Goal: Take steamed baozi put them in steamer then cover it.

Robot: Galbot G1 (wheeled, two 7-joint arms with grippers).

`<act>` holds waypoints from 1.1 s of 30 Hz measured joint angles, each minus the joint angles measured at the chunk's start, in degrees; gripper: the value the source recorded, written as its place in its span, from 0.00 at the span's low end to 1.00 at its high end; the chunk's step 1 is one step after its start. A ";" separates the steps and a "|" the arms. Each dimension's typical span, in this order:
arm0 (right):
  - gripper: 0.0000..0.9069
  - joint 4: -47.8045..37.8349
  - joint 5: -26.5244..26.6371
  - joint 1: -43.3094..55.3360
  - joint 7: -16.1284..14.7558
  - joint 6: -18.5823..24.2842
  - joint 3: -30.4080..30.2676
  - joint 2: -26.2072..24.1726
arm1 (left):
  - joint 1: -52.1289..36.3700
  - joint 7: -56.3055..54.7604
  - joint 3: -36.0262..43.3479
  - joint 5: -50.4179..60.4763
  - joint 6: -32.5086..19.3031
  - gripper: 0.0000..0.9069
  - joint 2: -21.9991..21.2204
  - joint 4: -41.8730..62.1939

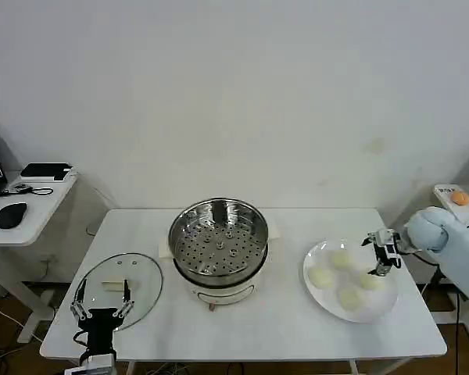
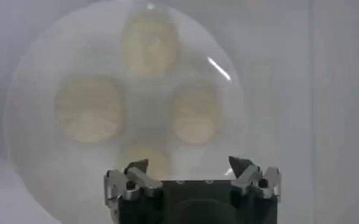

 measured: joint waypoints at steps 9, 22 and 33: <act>1.00 -6.38 0.63 3.98 -0.37 0.40 -4.27 5.34 | 0.44 -0.04 -0.50 0.67 -0.34 1.00 -0.16 -0.17; 1.00 -13.57 -0.48 5.98 -0.66 0.73 -7.03 12.32 | 0.17 0.14 -1.08 0.69 -0.55 1.00 -0.21 0.34; 0.93 -16.27 -0.97 5.31 0.13 0.24 -7.28 14.57 | 0.01 0.15 -1.02 0.70 -0.61 1.00 -0.22 0.68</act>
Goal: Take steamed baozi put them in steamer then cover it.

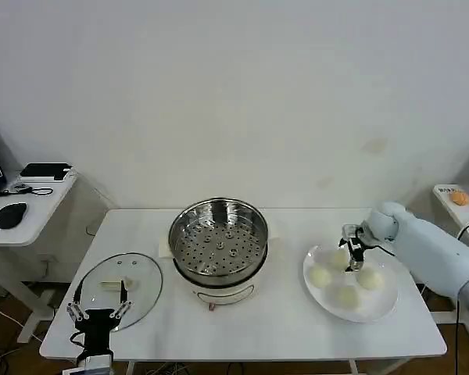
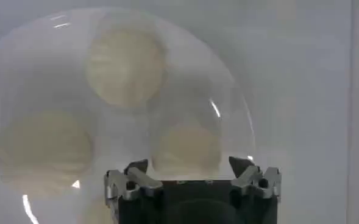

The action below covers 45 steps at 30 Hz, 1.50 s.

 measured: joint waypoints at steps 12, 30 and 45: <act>0.72 -0.93 -0.14 -0.11 0.50 -0.33 0.25 0.92 | 0.34 -0.16 -0.12 0.04 -0.35 1.00 -0.17 -0.02; 0.73 6.66 4.92 9.28 -1.94 -1.10 -5.37 -3.99 | 0.12 -0.25 0.10 -0.17 -0.34 1.00 0.58 0.09; 0.73 9.24 16.97 30.06 -1.23 -2.34 -17.17 4.04 | -0.98 -0.36 -0.90 -1.91 -0.20 1.00 2.38 0.90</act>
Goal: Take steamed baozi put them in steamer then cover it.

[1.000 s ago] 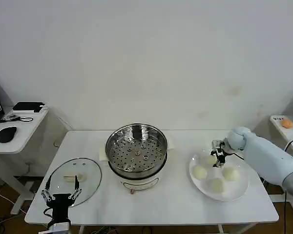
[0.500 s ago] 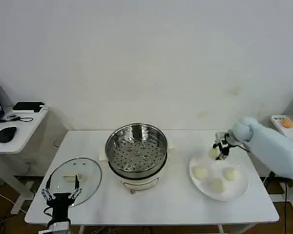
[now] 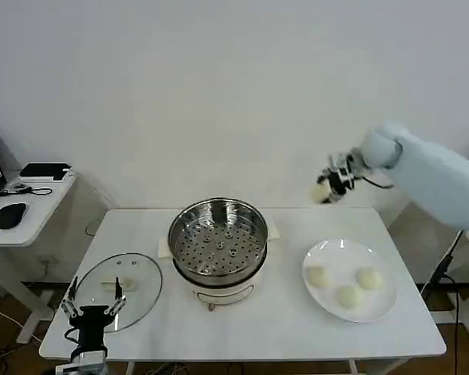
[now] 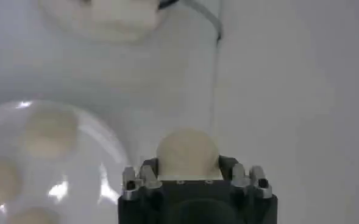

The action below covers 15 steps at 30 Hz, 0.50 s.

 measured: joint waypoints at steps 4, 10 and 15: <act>0.73 -1.06 2.01 2.48 -0.10 0.52 -1.70 5.70 | 0.21 0.00 -0.32 -0.23 -0.02 1.00 0.24 0.09; 0.73 -2.14 2.87 4.10 -0.70 2.51 -4.11 13.81 | 0.47 -0.06 -1.10 -0.46 -0.03 1.00 -0.01 -0.43; 0.73 -3.54 1.97 4.15 -0.99 5.45 -6.52 19.06 | 1.10 -0.40 -1.76 -0.71 -0.14 1.00 -0.27 -0.92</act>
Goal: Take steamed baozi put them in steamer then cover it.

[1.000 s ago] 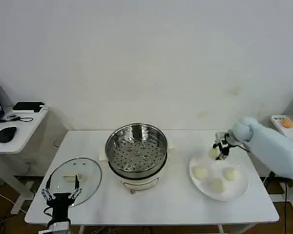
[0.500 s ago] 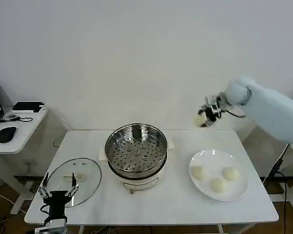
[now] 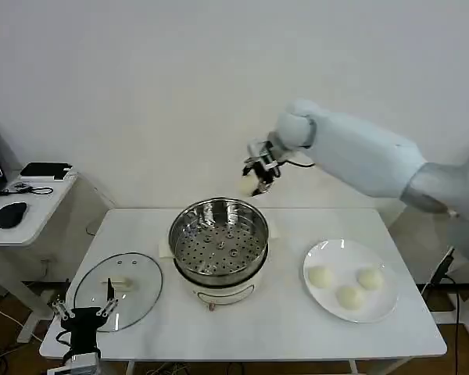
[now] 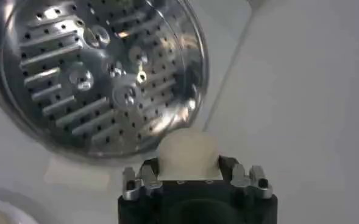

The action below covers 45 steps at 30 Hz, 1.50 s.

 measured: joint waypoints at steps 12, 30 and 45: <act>0.73 -5.08 -6.48 -3.82 0.88 10.60 -2.32 8.12 | 0.93 -0.45 -1.44 -0.19 -0.83 1.00 -0.97 0.10; 0.74 -13.58 -17.22 -8.02 4.44 25.17 -1.88 13.79 | 0.57 -0.75 -1.74 -0.28 -1.32 1.00 -0.80 1.17; 1.00 -17.23 -21.83 -9.31 6.29 30.96 -1.37 15.11 | 0.56 -0.89 -1.79 -0.28 -1.42 1.00 -1.08 1.17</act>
